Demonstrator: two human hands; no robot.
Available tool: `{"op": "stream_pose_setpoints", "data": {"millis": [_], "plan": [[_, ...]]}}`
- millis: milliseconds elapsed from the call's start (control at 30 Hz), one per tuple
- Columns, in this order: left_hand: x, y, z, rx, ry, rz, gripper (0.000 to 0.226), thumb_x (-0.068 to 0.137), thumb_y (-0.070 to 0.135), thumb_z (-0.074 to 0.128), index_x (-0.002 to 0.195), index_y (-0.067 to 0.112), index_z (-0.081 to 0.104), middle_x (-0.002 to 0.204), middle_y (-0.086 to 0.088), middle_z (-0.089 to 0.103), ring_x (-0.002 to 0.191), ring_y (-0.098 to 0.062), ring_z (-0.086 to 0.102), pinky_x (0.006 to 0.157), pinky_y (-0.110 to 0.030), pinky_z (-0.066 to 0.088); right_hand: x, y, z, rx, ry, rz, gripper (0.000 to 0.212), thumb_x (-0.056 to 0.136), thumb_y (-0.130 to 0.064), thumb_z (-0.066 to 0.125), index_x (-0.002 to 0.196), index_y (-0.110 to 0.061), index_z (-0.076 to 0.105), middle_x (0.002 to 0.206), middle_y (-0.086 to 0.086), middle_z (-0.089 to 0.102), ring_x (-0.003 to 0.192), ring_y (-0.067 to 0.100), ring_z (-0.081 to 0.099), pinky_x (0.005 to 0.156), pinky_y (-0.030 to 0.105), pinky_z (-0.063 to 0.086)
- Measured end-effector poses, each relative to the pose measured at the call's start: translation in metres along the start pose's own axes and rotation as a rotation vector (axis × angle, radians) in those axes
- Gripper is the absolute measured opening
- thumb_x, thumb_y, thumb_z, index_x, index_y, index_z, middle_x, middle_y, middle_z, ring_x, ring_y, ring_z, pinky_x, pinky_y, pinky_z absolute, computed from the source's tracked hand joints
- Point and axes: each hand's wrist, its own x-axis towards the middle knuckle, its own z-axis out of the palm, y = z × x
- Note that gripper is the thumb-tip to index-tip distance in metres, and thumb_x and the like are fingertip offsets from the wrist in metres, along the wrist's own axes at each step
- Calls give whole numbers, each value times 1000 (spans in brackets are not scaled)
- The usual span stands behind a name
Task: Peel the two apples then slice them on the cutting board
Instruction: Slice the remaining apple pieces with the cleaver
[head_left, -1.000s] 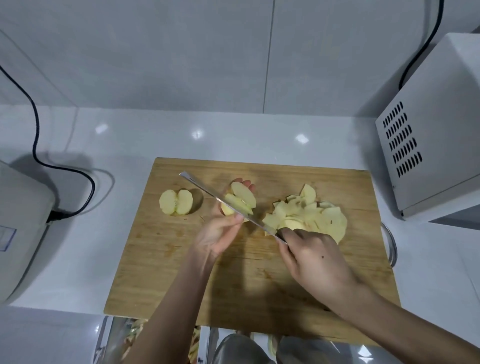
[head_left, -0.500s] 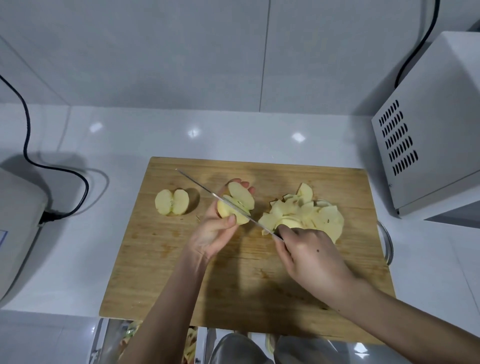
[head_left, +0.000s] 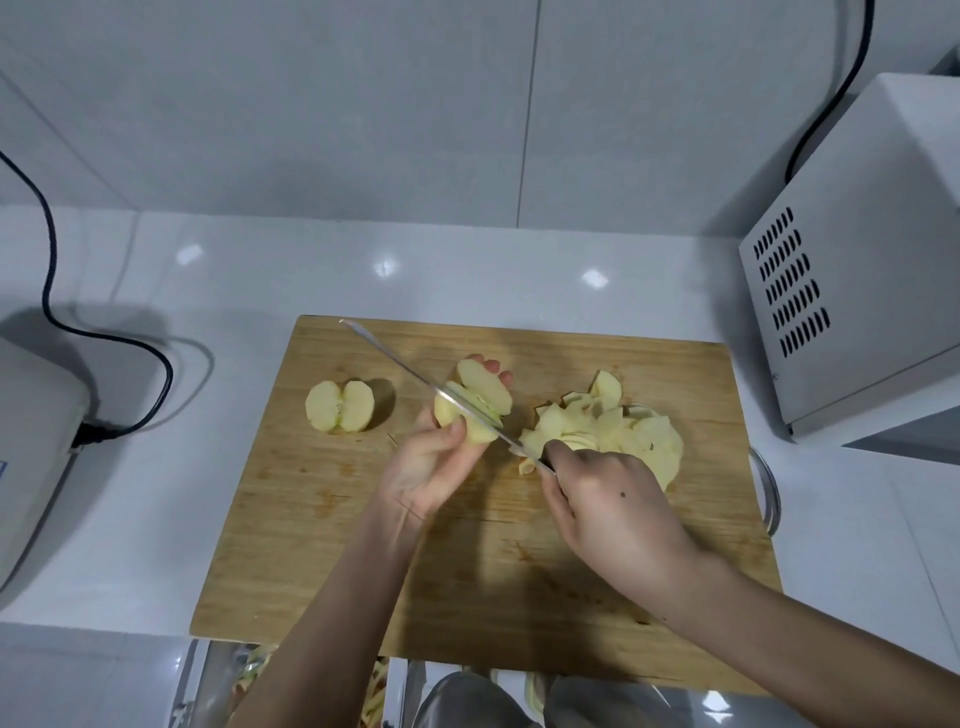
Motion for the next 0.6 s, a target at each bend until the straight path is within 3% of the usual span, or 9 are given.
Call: {"op": "stream_pose_setpoints", "data": {"millis": [67,200,300,367,500,600], "plan": [[0,-3,1,-98,-12,-23,72,46,9,94,113,3,68,117,-13,66,115,-28,60,103,-43,42,0,0,1,-20,5,-5,25,56,-4,83,69,-6,62,38,-1,41,35,14,19,32,21,18],[-3,-3,4,74,42,22,72,37,11,96,105,8,72,109,-10,70,108,-24,64,98,-37,48,-1,0,4,-28,-1,19,26,56,-5,84,69,-7,62,38,-1,43,31,15,25,31,22,21],[-3,-3,5,168,121,41,87,29,11,98,109,7,64,103,-11,70,104,-24,64,96,-35,49,-3,2,7,-31,5,37,25,57,-6,84,68,-8,62,38,-2,44,31,12,26,32,21,20],[-2,-4,6,144,106,58,77,31,10,97,104,9,71,102,-10,70,104,-23,65,94,-35,51,-3,0,7,-52,4,37,25,56,-5,85,68,-8,64,39,-3,44,29,12,33,33,20,20],[0,-6,5,132,109,81,70,33,13,97,99,12,75,104,-8,70,106,-22,65,89,-33,53,1,-3,7,-73,-5,51,28,53,-4,86,63,-11,60,38,-4,42,35,9,21,31,20,21],[-3,-6,3,128,195,89,80,27,15,98,102,9,71,106,-9,69,106,-23,64,92,-34,52,4,-7,7,-84,-28,55,31,49,-3,87,60,-11,59,38,-4,40,34,9,19,31,20,20]]}}
